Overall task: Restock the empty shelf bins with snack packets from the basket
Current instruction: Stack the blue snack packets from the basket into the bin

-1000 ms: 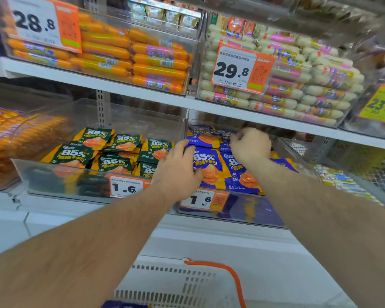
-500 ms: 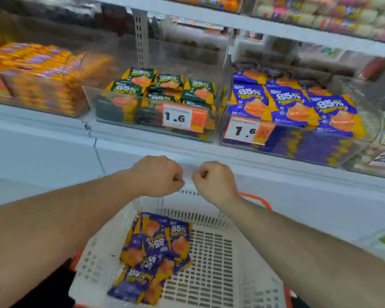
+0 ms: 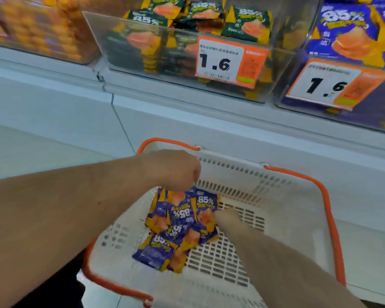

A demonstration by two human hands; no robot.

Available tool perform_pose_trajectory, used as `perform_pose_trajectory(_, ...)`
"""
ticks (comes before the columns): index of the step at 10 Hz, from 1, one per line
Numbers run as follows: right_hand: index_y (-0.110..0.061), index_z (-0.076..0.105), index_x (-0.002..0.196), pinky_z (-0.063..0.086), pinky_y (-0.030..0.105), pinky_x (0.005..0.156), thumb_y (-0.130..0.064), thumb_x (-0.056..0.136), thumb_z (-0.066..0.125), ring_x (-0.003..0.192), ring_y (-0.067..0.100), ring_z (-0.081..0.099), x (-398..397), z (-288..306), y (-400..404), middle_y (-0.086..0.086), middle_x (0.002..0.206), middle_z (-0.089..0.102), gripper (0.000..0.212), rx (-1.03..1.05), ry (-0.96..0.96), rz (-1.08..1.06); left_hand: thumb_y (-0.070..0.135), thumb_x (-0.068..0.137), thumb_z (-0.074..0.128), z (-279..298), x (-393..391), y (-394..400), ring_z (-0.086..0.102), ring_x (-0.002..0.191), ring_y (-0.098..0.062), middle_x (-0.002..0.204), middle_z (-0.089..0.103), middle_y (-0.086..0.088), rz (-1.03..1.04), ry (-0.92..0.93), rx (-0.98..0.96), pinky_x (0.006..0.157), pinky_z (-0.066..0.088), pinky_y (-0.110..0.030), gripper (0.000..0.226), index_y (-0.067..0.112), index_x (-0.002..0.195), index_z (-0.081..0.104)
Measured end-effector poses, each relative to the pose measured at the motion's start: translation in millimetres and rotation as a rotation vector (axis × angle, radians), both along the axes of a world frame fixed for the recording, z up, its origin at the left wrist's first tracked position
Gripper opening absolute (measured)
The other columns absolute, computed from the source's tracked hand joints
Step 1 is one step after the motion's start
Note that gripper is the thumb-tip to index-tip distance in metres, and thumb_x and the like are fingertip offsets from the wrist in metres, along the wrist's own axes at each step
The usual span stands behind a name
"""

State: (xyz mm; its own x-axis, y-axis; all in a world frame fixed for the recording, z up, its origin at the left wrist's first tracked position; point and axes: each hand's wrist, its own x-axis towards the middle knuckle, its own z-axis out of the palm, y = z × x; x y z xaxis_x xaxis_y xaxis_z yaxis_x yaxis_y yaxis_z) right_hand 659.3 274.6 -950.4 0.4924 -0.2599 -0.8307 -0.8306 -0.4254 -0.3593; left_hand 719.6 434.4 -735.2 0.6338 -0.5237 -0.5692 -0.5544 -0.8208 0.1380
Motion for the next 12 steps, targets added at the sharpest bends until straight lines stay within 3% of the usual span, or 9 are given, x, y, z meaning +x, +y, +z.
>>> perform_pose_trajectory(1, -0.006, 0.051, 0.084, 0.042, 0.020, 0.046, -0.030, 0.094, 0.059, 0.055, 0.015, 0.049, 2.0, -29.6, 5.0, 0.002, 0.066, 0.051, 0.026, 0.059, 0.011, -0.172, 0.020, 0.094, 0.041, -8.6, 5.7, -1.8, 0.064, 0.102, -0.025, 0.113, 0.066, -0.002, 0.013, 0.048, 0.014, 0.087, 0.054, -0.046, 0.031, 0.025, 0.113, 0.065)
perform_pose_trajectory(2, -0.006, 0.062, 0.096, 0.058, 0.031, 0.070, -0.022, 0.088, 0.067, 0.079, 0.021, 0.067, 4.3, -40.9, 15.5, 0.010, 0.090, 0.067, 0.019, 0.153, -0.024, -0.333, 0.019, 0.095, 0.041, -9.3, 7.7, -5.1, 0.063, 0.102, -0.023, 0.116, 0.065, 0.000, 0.028, 0.084, 0.004, 0.089, 0.053, -0.043, 0.031, 0.025, 0.116, 0.064)
perform_pose_trajectory(3, 0.000, 0.060, 0.103, 0.054, 0.032, 0.076, -0.026, 0.089, 0.065, 0.091, 0.026, 0.063, 6.9, -44.6, 18.5, 0.015, 0.105, 0.067, 0.030, 0.061, -0.048, -0.385, 0.019, 0.098, 0.042, -9.0, 6.8, -9.1, 0.060, 0.104, -0.021, 0.121, 0.062, 0.000, 0.029, 0.104, 0.006, 0.092, 0.052, -0.038, 0.030, 0.023, 0.120, 0.062)
perform_pose_trajectory(4, -0.007, 0.053, 0.081, 0.051, 0.018, 0.051, -0.014, 0.096, 0.056, 0.067, 0.015, 0.061, 4.1, -28.2, 18.5, 0.011, 0.091, 0.065, 0.017, 0.262, -0.025, -0.416, 0.019, 0.098, 0.042, -8.9, 6.3, -10.3, 0.058, 0.106, -0.019, 0.124, 0.061, 0.001, 0.038, 0.108, -0.002, 0.093, 0.049, -0.034, 0.030, 0.023, 0.122, 0.060)
perform_pose_trajectory(7, -0.008, 0.051, 0.069, 0.047, 0.036, 0.057, -0.015, 0.086, 0.056, 0.063, 0.024, 0.057, -10.5, 6.6, -31.6, 0.010, 0.073, 0.061, 0.019, -0.001, -0.256, -0.117, 0.020, 0.092, 0.045, 9.0, -2.3, -18.3, 0.060, 0.099, -0.021, 0.115, 0.064, 0.003, -0.021, -0.026, 0.044, 0.076, 0.041, -0.036, 0.029, 0.021, 0.113, 0.065)
perform_pose_trajectory(8, -0.013, 0.065, 0.083, 0.060, 0.039, 0.071, -0.020, 0.087, 0.062, 0.075, 0.021, 0.071, -20.1, 64.2, -38.1, 0.005, 0.082, 0.071, 0.008, -0.012, -0.356, -0.129, 0.025, 0.092, 0.047, 19.0, -9.8, -24.3, 0.056, 0.099, -0.023, 0.111, 0.059, 0.002, 0.031, -0.067, -0.032, 0.079, 0.039, -0.033, 0.022, 0.024, 0.109, 0.061)
perform_pose_trajectory(10, -0.028, 0.057, 0.073, 0.053, 0.027, 0.067, -0.017, 0.094, 0.059, 0.068, 0.009, 0.063, -20.4, 161.6, -49.7, -0.008, 0.073, 0.065, 0.023, 0.001, -0.653, 0.084, 0.038, 0.089, 0.061, 32.5, -27.5, -28.5, 0.053, 0.116, -0.025, 0.138, 0.045, -0.008, 0.356, 0.004, -0.275, 0.093, 0.048, -0.038, 0.065, 0.016, 0.144, 0.033)
perform_pose_trajectory(11, -0.022, 0.051, 0.073, 0.038, 0.027, 0.060, -0.004, 0.089, 0.056, 0.065, 0.013, 0.050, -23.1, 209.7, -56.8, 0.000, 0.074, 0.056, 0.024, -0.027, -0.704, 0.125, 0.046, 0.084, 0.069, 44.0, -36.6, -30.9, 0.057, 0.108, -0.026, 0.129, 0.050, -0.012, 0.615, 0.032, -0.463, 0.090, 0.051, -0.039, 0.080, 0.009, 0.141, 0.028)
perform_pose_trajectory(12, -0.016, 0.054, 0.079, 0.049, 0.034, 0.067, 0.002, 0.090, 0.055, 0.074, 0.019, 0.061, -28.3, 251.7, -64.0, 0.013, 0.087, 0.066, 0.021, 0.068, -0.767, 0.027, 0.044, 0.082, 0.073, 54.8, -45.2, -39.6, 0.058, 0.112, -0.028, 0.133, 0.050, -0.013, 0.885, 0.054, -0.814, 0.090, 0.050, -0.038, 0.093, 0.006, 0.148, 0.019)
